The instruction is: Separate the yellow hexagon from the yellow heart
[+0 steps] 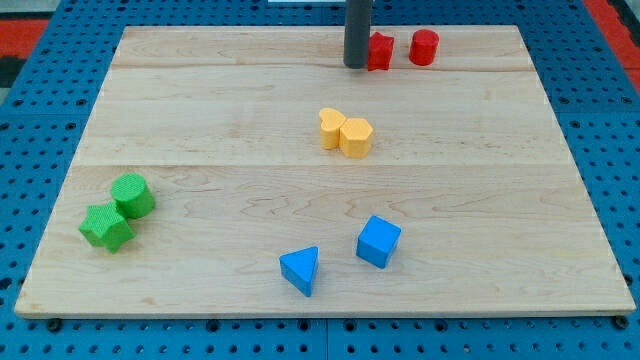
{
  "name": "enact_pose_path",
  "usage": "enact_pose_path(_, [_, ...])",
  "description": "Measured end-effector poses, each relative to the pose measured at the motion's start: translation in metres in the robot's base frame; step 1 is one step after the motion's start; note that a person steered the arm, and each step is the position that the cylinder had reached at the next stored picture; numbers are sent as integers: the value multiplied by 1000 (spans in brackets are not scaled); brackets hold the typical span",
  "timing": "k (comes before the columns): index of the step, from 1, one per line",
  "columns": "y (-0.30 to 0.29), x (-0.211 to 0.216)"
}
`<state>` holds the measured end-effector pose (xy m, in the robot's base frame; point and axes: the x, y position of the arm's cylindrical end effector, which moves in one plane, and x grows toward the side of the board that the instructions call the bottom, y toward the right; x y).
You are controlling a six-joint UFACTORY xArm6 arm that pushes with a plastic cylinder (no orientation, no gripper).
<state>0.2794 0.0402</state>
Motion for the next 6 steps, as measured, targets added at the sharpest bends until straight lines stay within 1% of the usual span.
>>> enact_pose_path(1, [25,43])
enact_pose_path(2, [21,97])
enact_pose_path(3, [2,148])
enact_pose_path(4, [-37,175])
enact_pose_path(5, [-49,210])
enact_pose_path(6, [-38,217])
